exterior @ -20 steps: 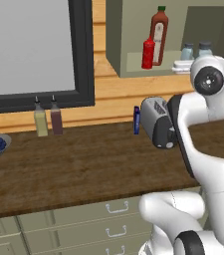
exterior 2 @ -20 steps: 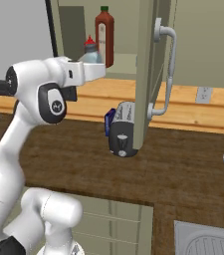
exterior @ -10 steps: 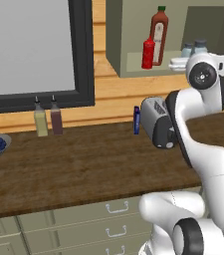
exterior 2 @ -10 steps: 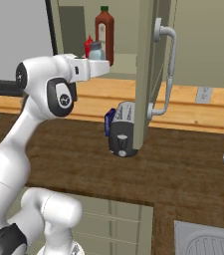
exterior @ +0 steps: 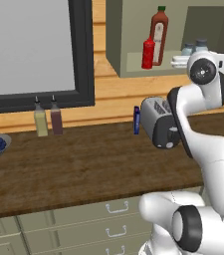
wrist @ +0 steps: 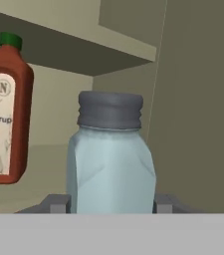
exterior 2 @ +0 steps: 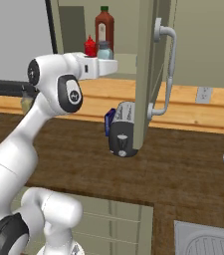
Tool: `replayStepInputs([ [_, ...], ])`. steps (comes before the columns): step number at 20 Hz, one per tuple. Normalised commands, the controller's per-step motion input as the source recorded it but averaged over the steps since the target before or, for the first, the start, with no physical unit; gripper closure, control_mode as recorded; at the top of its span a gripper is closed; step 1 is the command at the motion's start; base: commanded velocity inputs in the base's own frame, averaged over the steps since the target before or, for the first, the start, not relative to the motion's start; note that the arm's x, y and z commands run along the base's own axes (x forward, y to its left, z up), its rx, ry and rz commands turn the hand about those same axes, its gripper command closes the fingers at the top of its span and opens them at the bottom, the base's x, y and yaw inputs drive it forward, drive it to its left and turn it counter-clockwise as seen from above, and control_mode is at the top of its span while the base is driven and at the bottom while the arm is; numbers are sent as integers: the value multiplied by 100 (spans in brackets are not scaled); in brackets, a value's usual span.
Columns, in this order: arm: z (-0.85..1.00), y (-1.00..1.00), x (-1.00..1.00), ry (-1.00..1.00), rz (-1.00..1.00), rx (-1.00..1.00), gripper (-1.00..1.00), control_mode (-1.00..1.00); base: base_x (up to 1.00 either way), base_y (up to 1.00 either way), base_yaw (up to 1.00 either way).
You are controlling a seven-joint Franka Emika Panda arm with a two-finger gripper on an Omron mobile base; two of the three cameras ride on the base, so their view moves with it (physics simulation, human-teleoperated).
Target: Put the shaker and condiment bottle from the counter next to their counterparts in the cabinet.
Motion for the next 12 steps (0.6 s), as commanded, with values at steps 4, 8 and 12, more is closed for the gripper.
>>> replayStepInputs([
  [4,-9,-7,8,0,-2,1,100,-100,0,0,0],
  [8,-6,0,11,0,-2,0,100,-100,0,0,0],
  [12,-11,0,21,0,-2,0,100,-100,0,0,0],
])
